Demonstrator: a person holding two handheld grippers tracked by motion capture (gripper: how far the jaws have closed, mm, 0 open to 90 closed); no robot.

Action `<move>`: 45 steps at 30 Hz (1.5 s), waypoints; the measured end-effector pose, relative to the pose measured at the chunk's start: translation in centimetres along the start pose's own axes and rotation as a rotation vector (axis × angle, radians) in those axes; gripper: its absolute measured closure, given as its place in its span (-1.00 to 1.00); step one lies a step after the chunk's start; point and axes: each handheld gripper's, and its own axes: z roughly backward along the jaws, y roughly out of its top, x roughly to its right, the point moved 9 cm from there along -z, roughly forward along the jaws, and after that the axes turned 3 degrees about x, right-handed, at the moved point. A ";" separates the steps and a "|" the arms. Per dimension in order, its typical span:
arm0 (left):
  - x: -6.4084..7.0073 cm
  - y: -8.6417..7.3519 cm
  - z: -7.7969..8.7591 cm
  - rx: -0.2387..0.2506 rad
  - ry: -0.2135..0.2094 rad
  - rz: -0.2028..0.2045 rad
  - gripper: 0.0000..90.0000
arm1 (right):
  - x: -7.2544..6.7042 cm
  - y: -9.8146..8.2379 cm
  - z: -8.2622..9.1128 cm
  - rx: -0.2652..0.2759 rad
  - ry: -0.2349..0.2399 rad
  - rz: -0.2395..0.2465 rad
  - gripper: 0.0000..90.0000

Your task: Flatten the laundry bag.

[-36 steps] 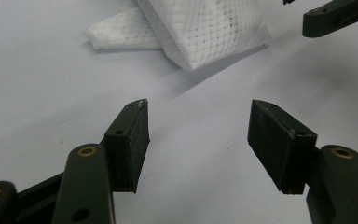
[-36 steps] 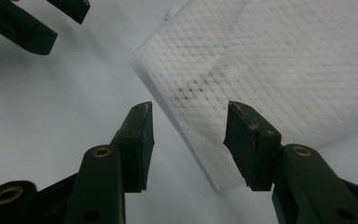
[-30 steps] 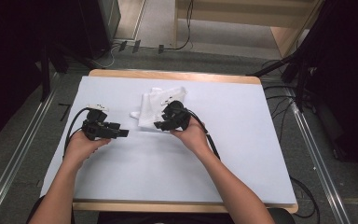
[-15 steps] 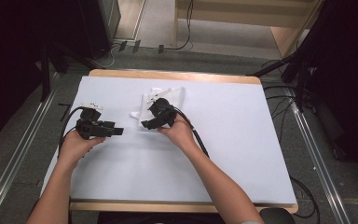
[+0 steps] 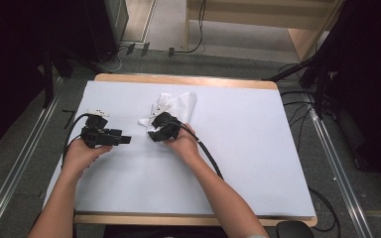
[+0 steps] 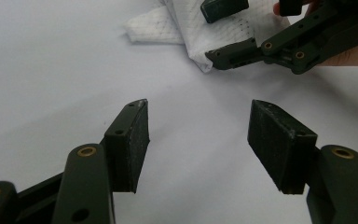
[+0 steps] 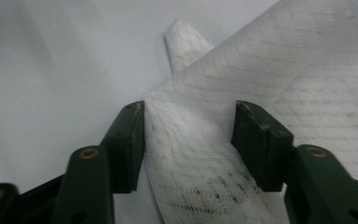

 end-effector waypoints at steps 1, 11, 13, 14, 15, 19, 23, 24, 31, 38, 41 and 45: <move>0.0 0.0 0.0 0.000 0.000 0.003 -0.13 | 0.0 0.0 0.1 0.004 0.010 -0.006 0.41; 0.0 -0.1 -0.2 -0.003 0.000 0.006 -0.12 | 0.6 0.1 0.6 -0.014 0.063 -0.099 0.92; 0.0 -0.1 -0.1 -0.005 0.001 0.002 -0.12 | 0.7 0.3 0.9 -0.022 0.070 -0.108 0.94; 0.0 0.0 -0.1 0.000 0.000 0.002 -0.12 | 0.8 0.6 1.1 -0.012 0.070 -0.106 0.94; 0.0 0.0 -0.1 0.000 0.000 0.003 -0.12 | 0.9 0.8 1.5 -0.008 0.068 -0.103 0.94; 0.1 0.0 -0.2 -0.001 -0.001 0.001 -0.12 | 1.1 1.5 2.7 0.006 0.071 -0.108 0.94; 0.2 0.0 -0.3 -0.002 0.000 -0.004 -0.11 | 1.6 2.0 4.3 0.032 0.072 -0.117 0.94; 0.2 0.0 -0.3 -0.002 0.000 -0.004 -0.10 | 1.6 2.0 4.3 0.032 0.072 -0.117 0.94; 0.7 0.2 -0.8 0.000 -0.004 -0.012 -0.09 | 2.0 1.8 6.8 0.062 0.076 -0.119 0.94; 1.5 0.8 -2.4 -0.012 -0.018 -0.040 -0.07 | 2.3 0.7 7.9 0.084 0.100 -0.150 0.94; 1.4 1.5 -3.5 -0.011 -0.004 -0.057 -0.05 | 2.3 0.5 7.9 0.090 0.106 -0.163 0.94; 1.6 2.4 -4.9 -0.002 -0.001 -0.073 -0.02 | 2.3 0.4 7.9 0.089 0.110 -0.160 0.93</move>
